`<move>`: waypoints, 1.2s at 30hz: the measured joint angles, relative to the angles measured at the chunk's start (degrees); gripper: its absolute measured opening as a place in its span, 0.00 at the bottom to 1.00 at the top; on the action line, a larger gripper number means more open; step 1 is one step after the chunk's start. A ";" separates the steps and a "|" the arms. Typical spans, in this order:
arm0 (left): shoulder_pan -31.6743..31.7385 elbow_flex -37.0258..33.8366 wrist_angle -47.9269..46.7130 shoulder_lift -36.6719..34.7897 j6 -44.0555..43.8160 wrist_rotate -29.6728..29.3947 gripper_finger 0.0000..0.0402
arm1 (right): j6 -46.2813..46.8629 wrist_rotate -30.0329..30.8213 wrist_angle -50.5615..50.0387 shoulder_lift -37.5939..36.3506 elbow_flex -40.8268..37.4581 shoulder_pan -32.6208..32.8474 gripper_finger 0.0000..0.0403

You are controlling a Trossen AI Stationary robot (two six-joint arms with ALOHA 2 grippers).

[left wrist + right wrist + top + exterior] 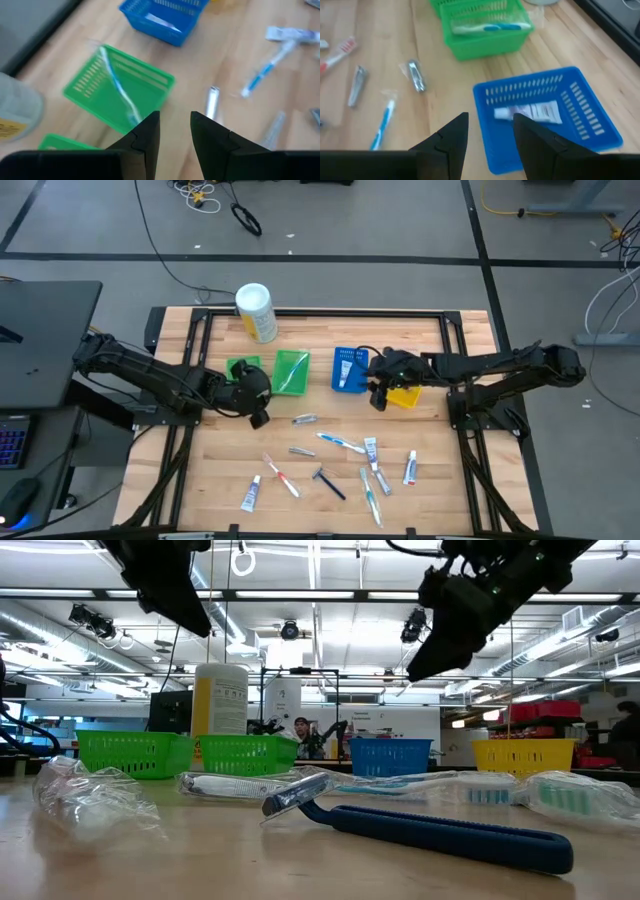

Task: Pick & Place Travel size toiletries
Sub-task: Put the blue razor into the left green bin

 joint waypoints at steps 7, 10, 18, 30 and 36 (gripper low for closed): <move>-0.39 0.02 2.01 2.51 1.73 6.21 0.29 | 0.04 0.02 3.14 0.00 -0.42 1.06 0.41; -0.95 -0.07 3.73 4.20 2.03 8.46 0.29 | 0.10 0.06 6.32 0.00 -1.99 1.01 0.41; -2.81 -0.04 6.87 9.46 3.50 16.14 0.29 | 0.25 0.07 8.12 0.00 -3.83 1.01 0.41; -3.65 -0.02 6.95 11.10 1.03 17.77 0.29 | -1.01 0.11 9.57 0.02 -3.93 1.01 0.41; -3.67 -0.02 7.66 11.10 6.54 17.44 0.29 | -0.84 0.00 9.57 0.02 -3.93 1.01 0.41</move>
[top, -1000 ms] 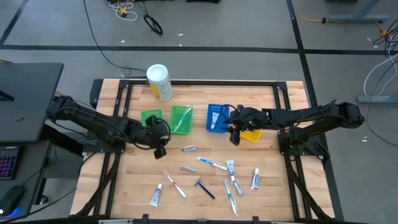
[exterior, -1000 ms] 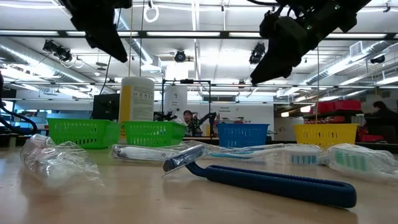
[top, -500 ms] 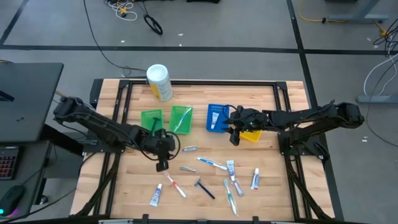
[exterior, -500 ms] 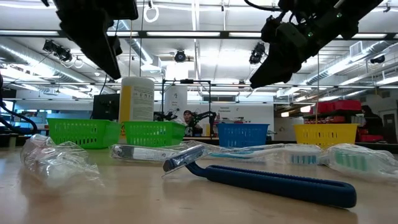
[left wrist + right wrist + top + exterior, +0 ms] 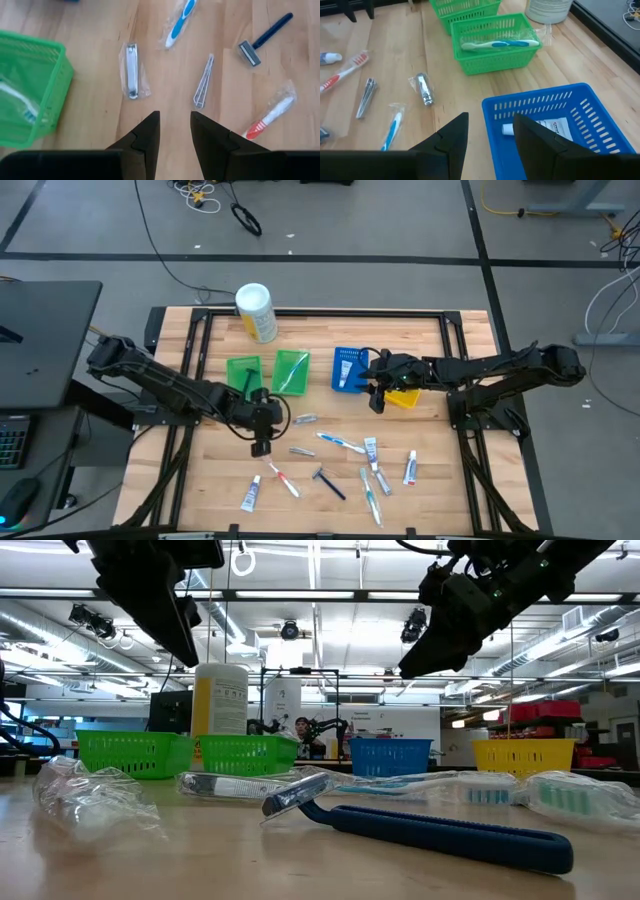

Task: Pick & Place Travel size toiletries
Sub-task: Put the blue razor into the left green bin

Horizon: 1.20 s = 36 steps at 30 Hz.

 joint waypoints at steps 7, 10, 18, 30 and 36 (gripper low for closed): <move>0.00 0.00 3.05 0.00 2.16 -0.08 0.29 | 0.03 -4.48 -0.15 0.00 0.00 0.00 0.41; 0.00 0.00 4.04 0.00 3.68 -0.84 0.29 | 0.10 -7.19 -0.10 0.00 0.00 0.37 0.41; 0.00 0.00 9.73 0.00 5.32 -1.55 0.29 | 1.87 -7.38 0.04 0.00 0.00 5.27 0.41; 0.00 0.00 13.11 -0.02 7.63 -2.23 0.29 | 1.06 -5.97 12.21 4.27 0.00 11.91 0.41; 0.02 0.00 12.62 -0.05 7.78 -11.03 0.29 | 0.90 -5.86 17.49 8.98 1.05 13.33 0.41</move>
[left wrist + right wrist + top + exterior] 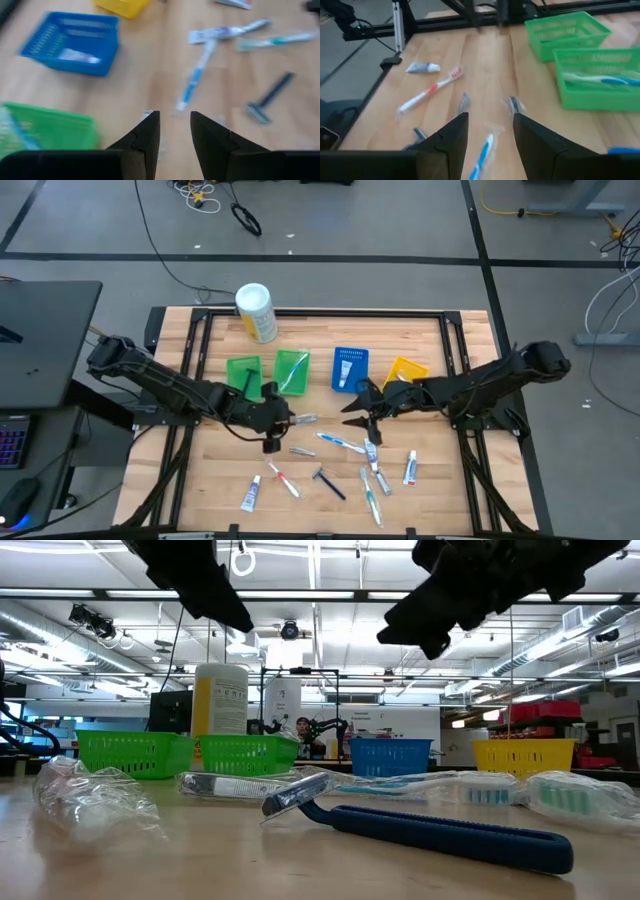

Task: Pick & Place Travel size toiletries
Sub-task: Put the blue razor into the left green bin

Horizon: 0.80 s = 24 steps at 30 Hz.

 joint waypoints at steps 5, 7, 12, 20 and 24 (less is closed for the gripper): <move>0.25 0.40 -0.54 -2.40 3.65 -2.50 0.29 | -0.22 0.14 -8.50 1.96 8.47 2.97 0.41; 0.63 0.85 -0.36 -4.15 5.06 -2.48 0.29 | -0.15 1.57 -14.64 3.57 12.83 4.74 0.41; 2.92 1.30 -0.50 -8.99 8.21 -3.11 0.29 | -0.06 6.80 -26.59 7.72 20.39 7.96 0.41; 6.19 1.25 -0.74 -8.72 11.22 -2.50 0.29 | 8.63 5.51 -26.76 9.67 20.69 9.15 0.41; 7.25 1.18 -0.71 -7.87 11.39 -2.47 0.29 | 11.16 6.43 -25.93 11.42 20.72 10.81 0.41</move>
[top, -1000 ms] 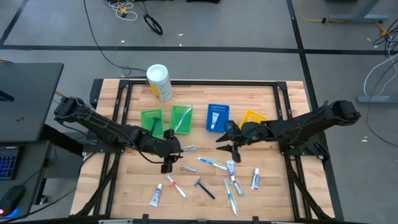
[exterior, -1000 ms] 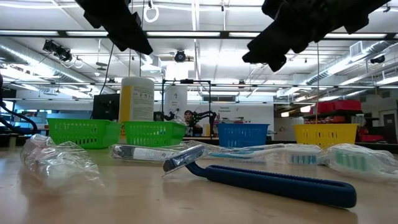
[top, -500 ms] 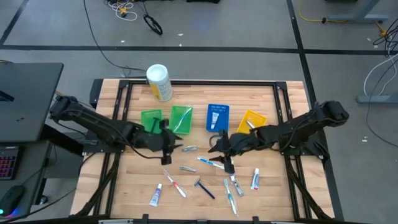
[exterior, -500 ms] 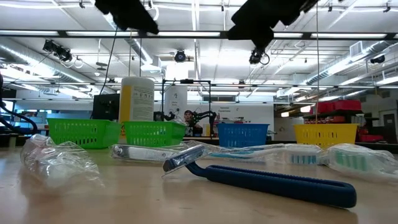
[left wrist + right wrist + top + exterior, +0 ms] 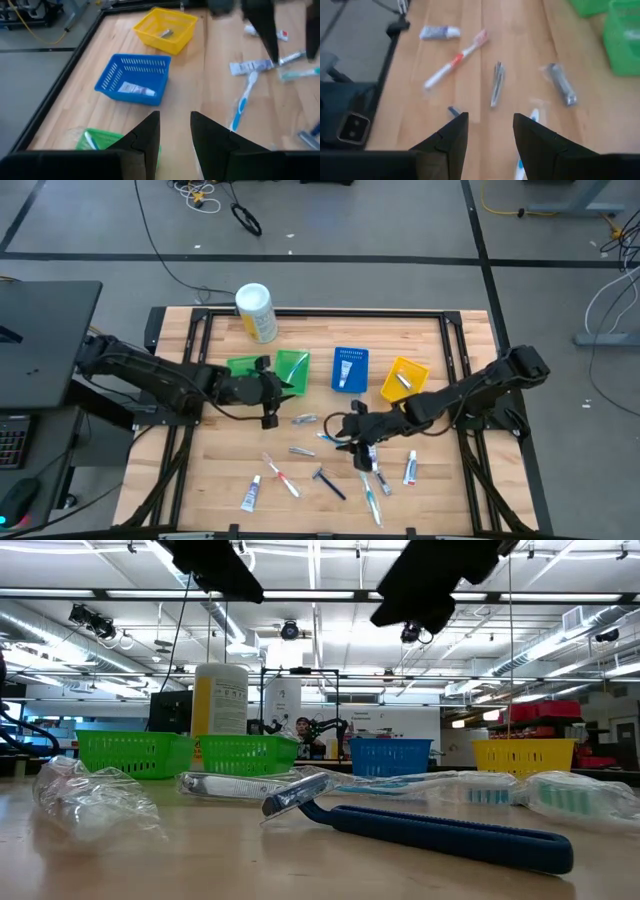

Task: Pick & Place Travel size toiletries
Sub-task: Put the blue razor into the left green bin

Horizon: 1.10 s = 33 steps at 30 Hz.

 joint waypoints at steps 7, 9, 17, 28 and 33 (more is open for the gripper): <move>0.12 -0.06 -0.80 -1.22 1.02 -0.34 0.29 | 2.98 1.57 5.99 6.48 0.00 3.14 0.41; -0.01 0.10 0.08 -1.92 0.99 -0.47 0.29 | 4.63 1.60 8.67 8.74 0.00 3.94 0.41; 0.01 0.03 -0.36 -3.68 -2.85 -4.07 0.29 | 10.01 2.61 15.71 16.80 0.00 9.06 0.41; -0.10 -0.02 -0.03 -3.61 -4.51 -3.49 0.29 | 16.45 9.54 19.53 23.05 0.04 12.62 0.41; -0.10 -0.02 -0.11 -3.61 -4.81 -3.60 0.29 | 16.35 10.02 24.91 24.31 0.04 12.89 0.41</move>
